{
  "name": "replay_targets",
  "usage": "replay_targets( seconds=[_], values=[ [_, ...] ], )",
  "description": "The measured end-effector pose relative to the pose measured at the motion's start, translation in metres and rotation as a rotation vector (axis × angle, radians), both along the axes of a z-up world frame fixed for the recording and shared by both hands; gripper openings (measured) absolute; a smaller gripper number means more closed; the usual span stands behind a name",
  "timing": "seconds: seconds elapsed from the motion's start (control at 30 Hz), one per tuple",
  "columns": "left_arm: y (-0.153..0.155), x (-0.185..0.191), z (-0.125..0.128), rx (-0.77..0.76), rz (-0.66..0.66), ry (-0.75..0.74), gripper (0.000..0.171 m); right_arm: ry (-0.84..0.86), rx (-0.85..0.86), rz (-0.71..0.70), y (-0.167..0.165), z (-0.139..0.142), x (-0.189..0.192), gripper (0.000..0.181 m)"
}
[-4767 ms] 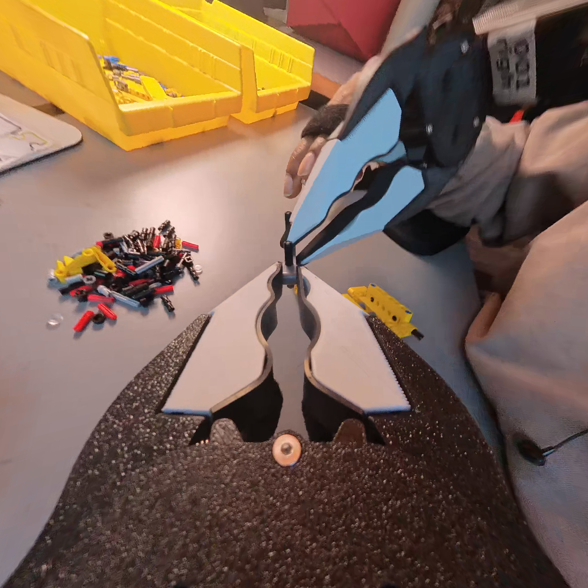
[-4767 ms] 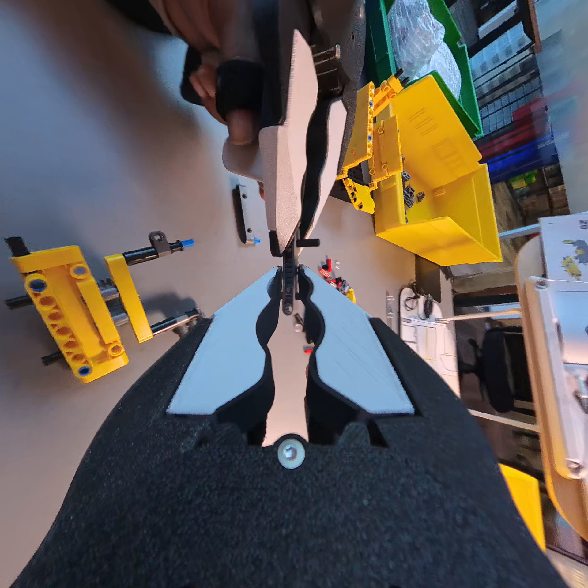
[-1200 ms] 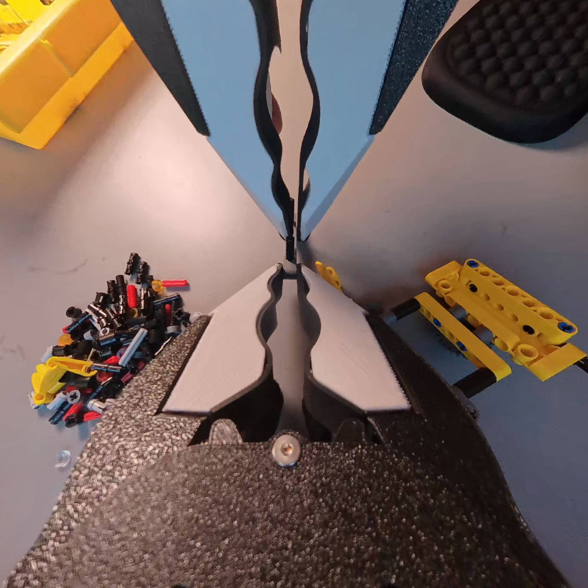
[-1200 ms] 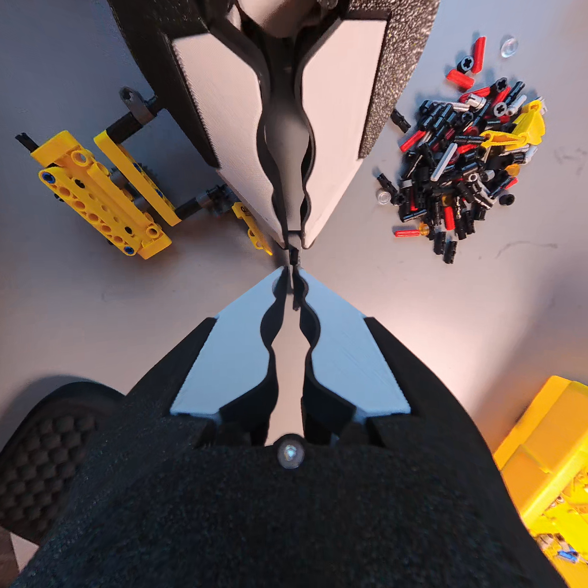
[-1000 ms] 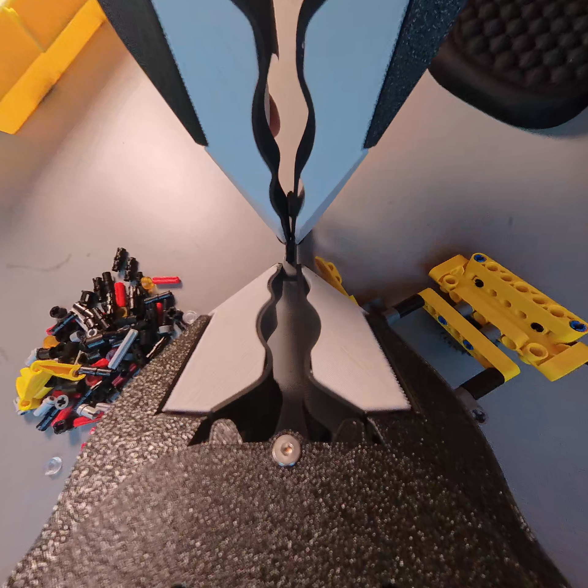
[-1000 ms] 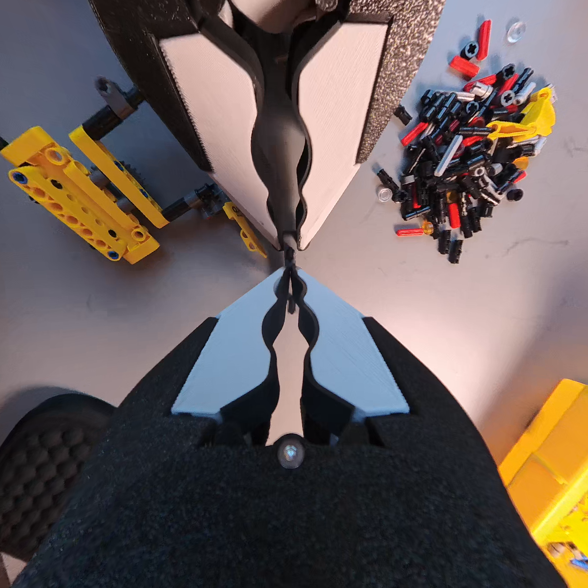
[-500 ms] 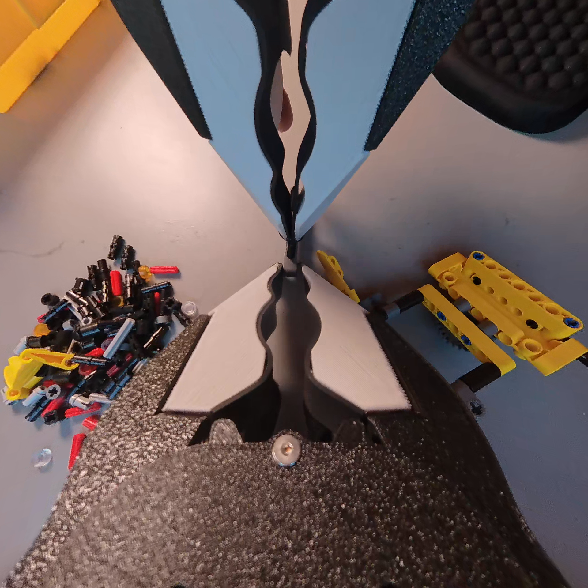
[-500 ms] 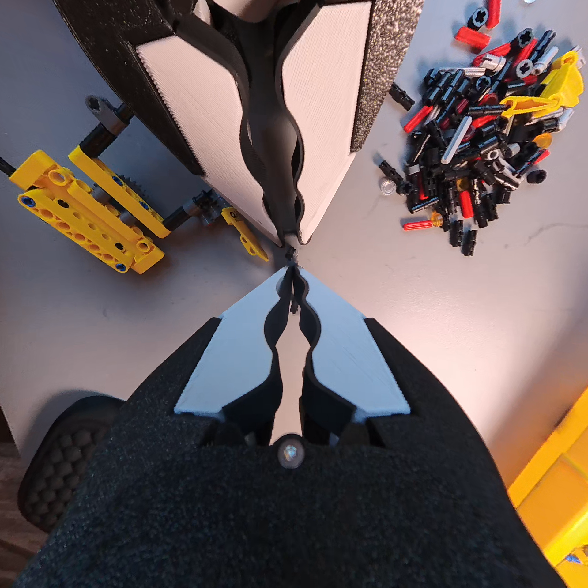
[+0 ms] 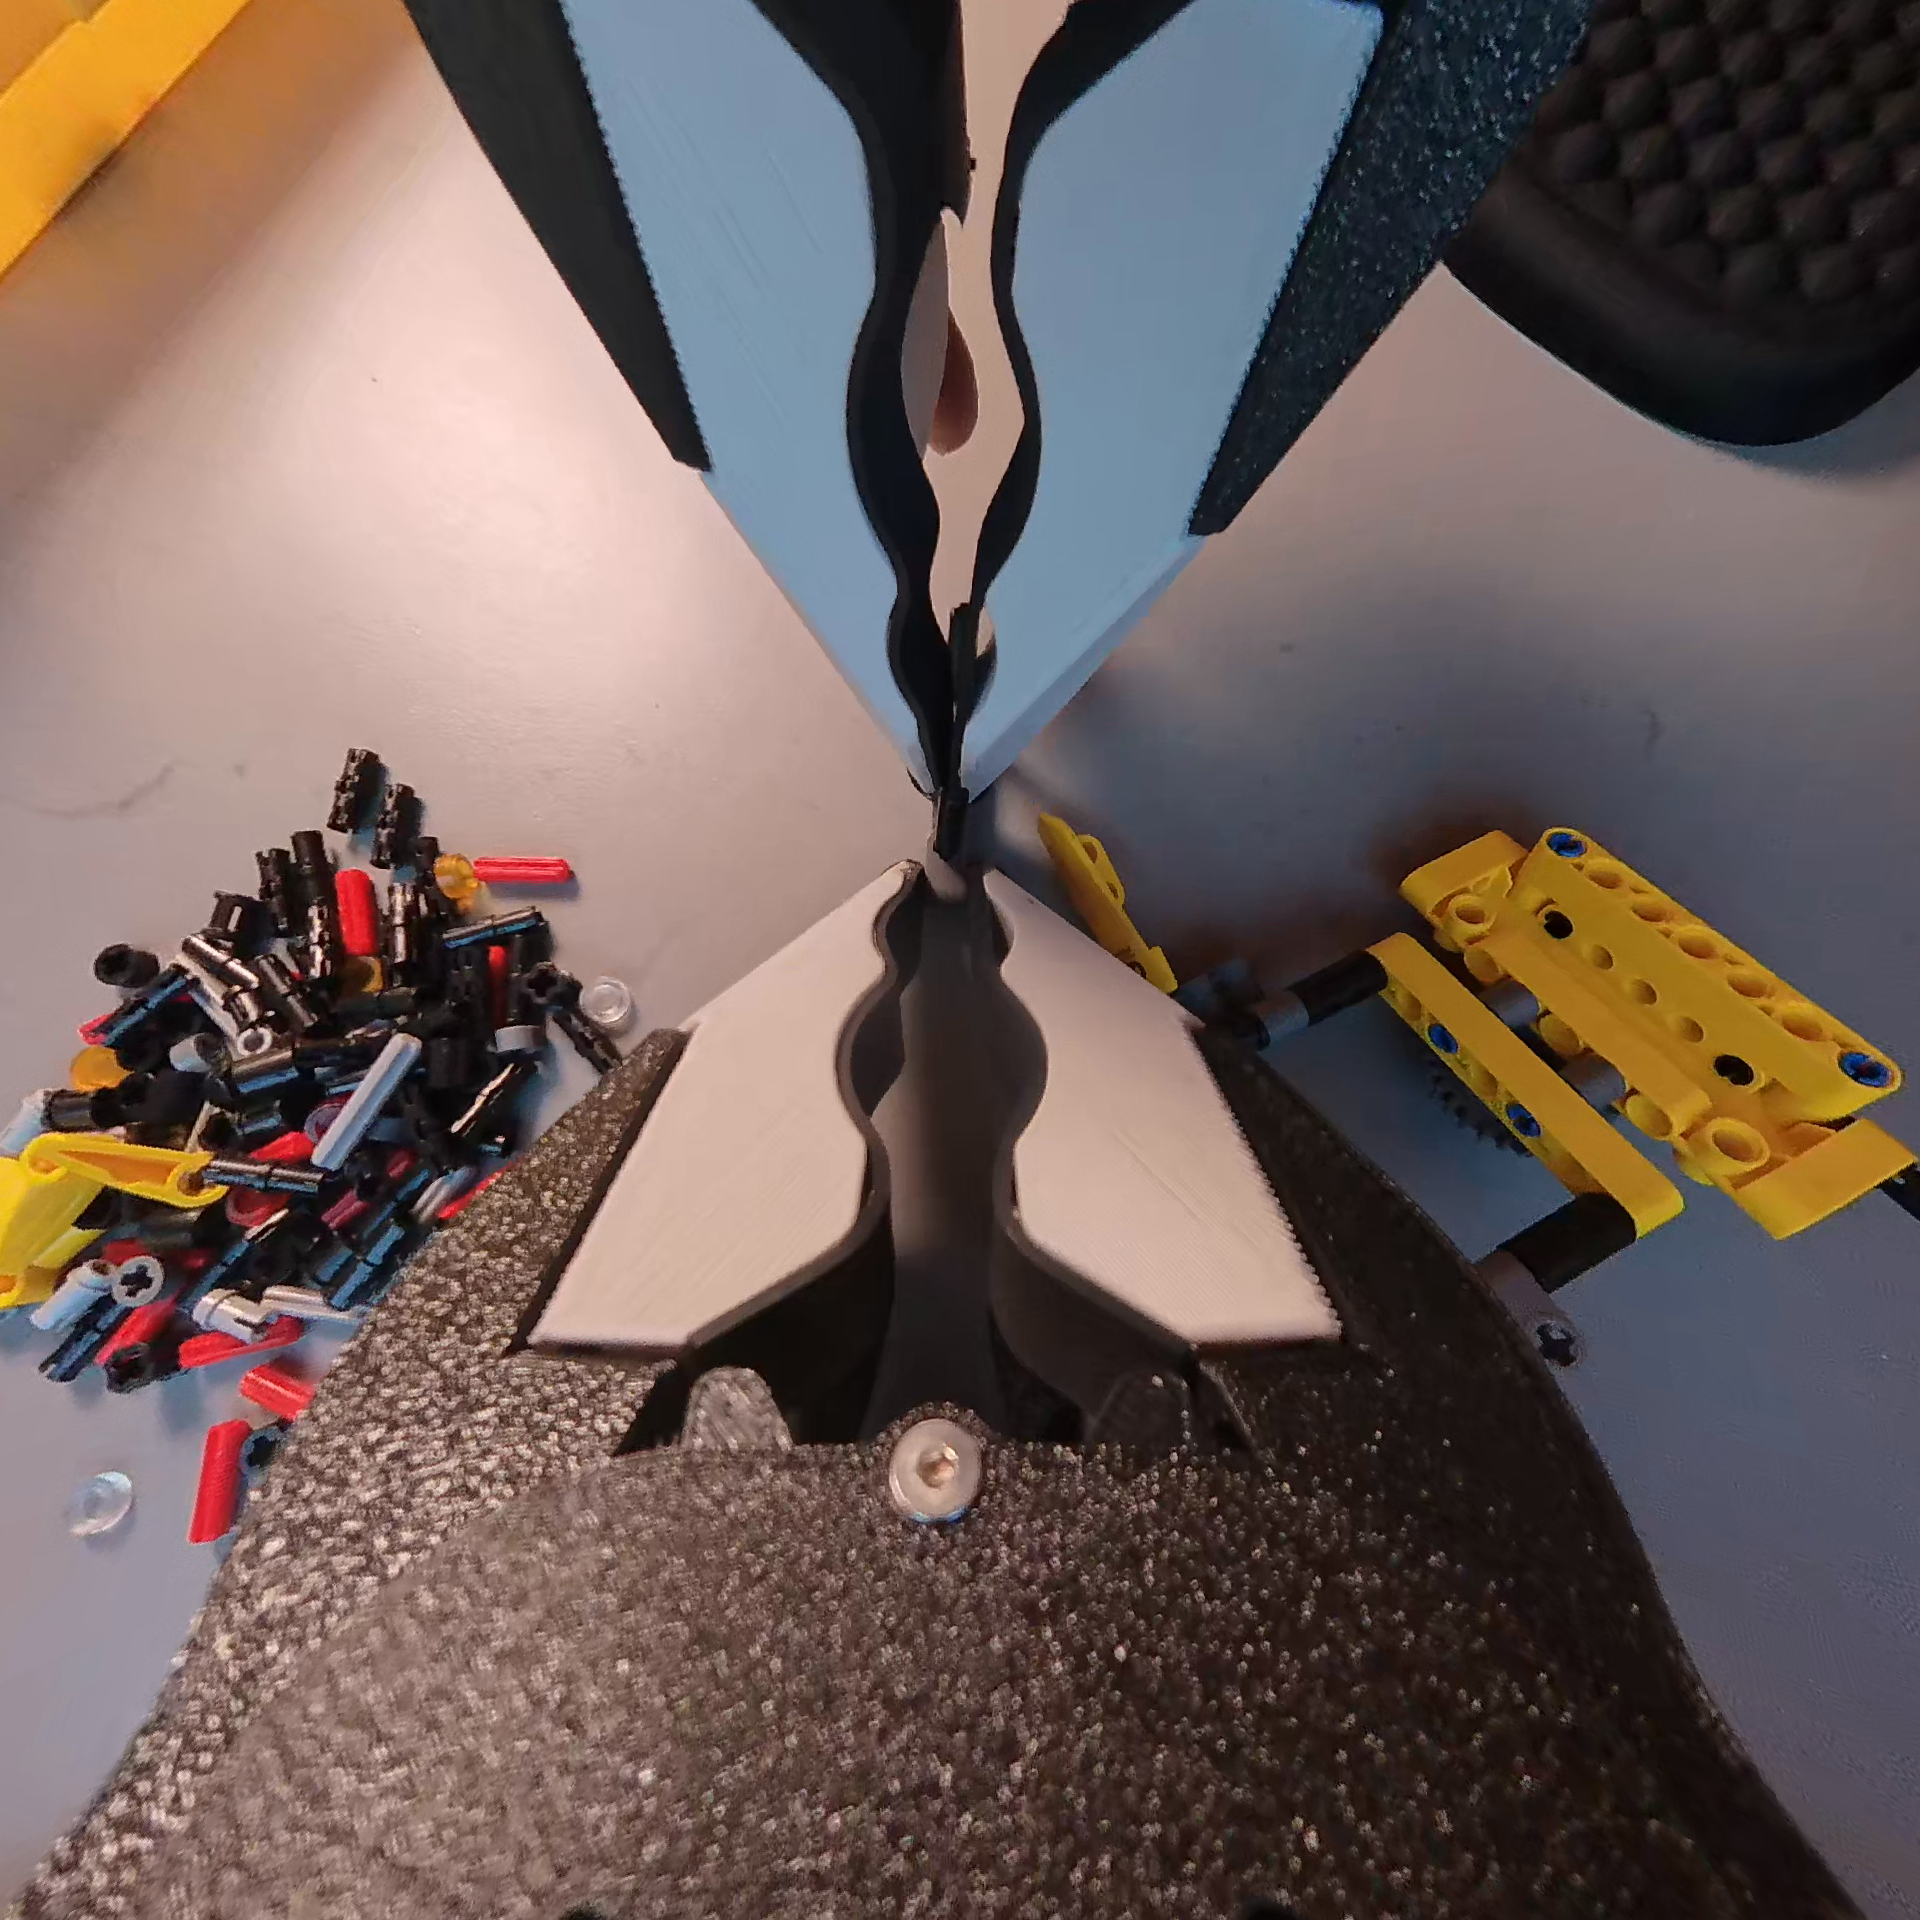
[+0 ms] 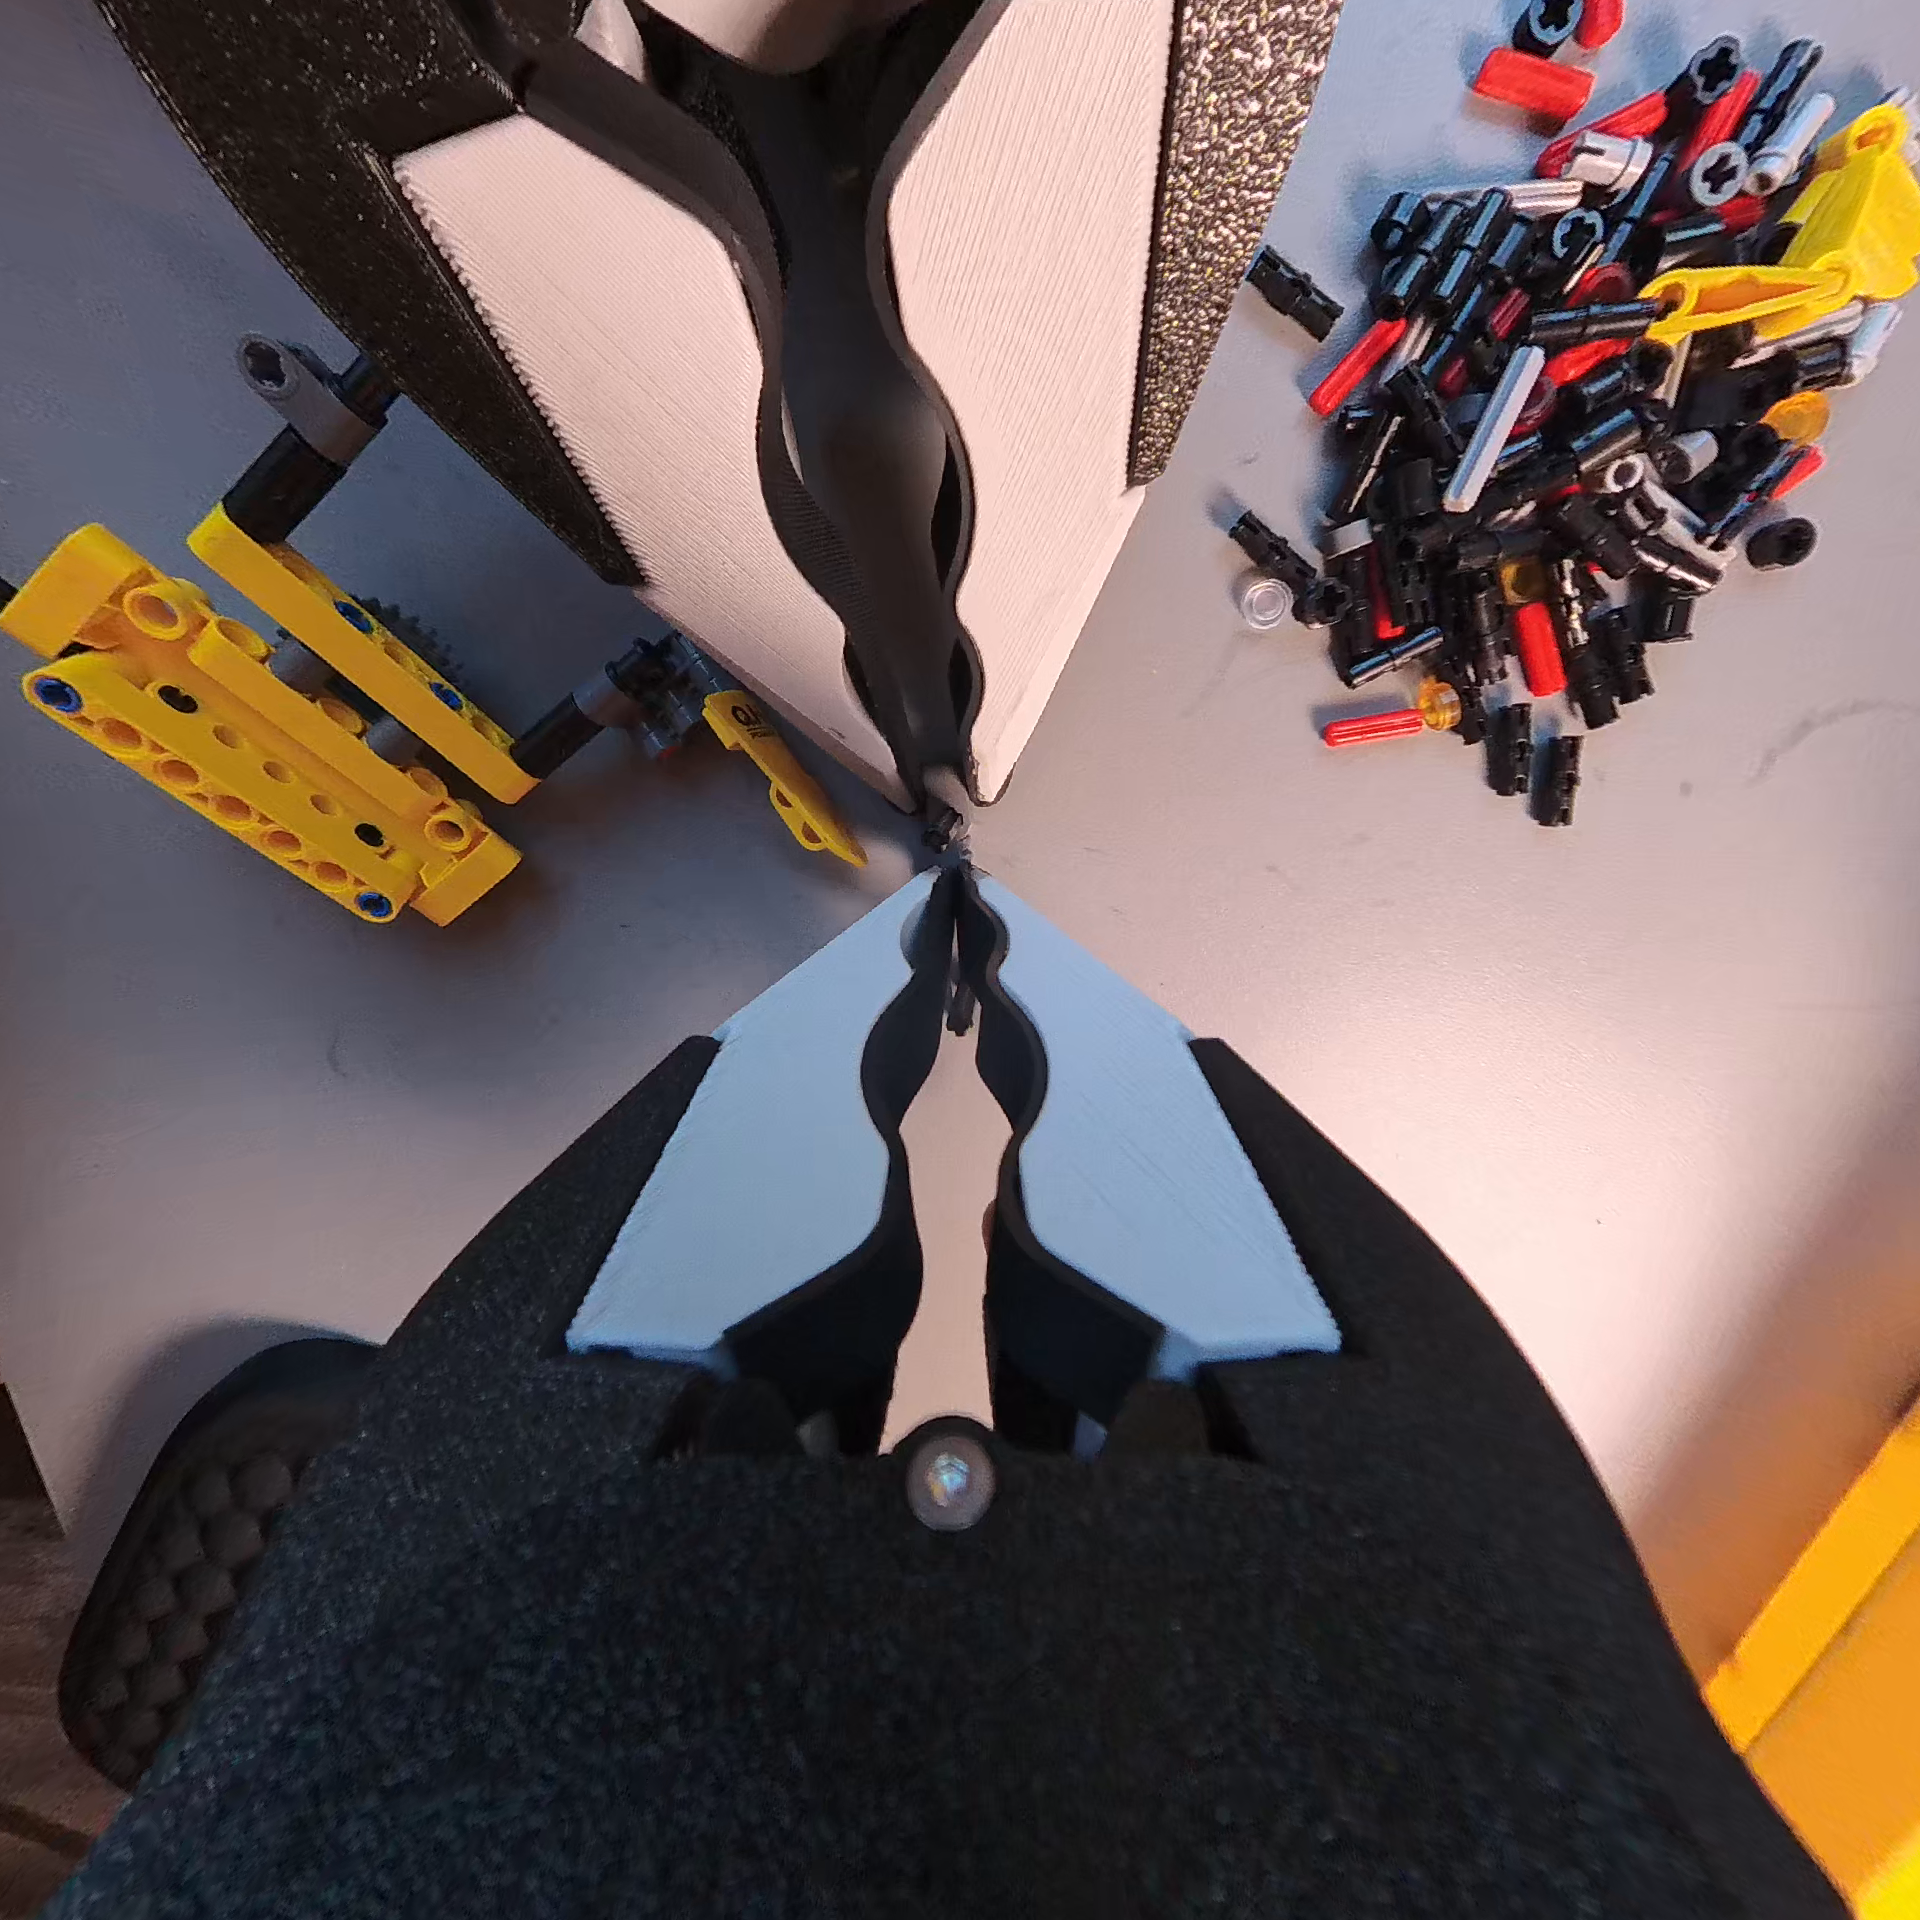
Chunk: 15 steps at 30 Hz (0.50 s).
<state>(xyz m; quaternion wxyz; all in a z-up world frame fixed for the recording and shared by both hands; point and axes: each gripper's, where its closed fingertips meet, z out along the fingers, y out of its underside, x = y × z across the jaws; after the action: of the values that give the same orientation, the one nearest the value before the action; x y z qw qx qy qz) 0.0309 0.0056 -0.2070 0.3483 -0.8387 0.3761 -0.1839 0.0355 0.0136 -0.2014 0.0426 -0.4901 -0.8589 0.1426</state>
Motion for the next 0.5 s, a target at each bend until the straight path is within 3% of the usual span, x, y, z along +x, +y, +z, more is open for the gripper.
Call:
replay_targets(
  seconds=[0.3, 0.5],
  values=[
    [-0.001, 0.000, 0.001, -0.009, 0.003, -0.008, 0.007, 0.034, -0.020, -0.022, 0.002, 0.003, -0.001, 0.000],
    [-0.010, -0.010, 0.023, 0.017, -0.016, -0.114, 0.007, 0.435, -0.168, -0.099, -0.004, 0.087, -0.011, 0.028]
  ],
)
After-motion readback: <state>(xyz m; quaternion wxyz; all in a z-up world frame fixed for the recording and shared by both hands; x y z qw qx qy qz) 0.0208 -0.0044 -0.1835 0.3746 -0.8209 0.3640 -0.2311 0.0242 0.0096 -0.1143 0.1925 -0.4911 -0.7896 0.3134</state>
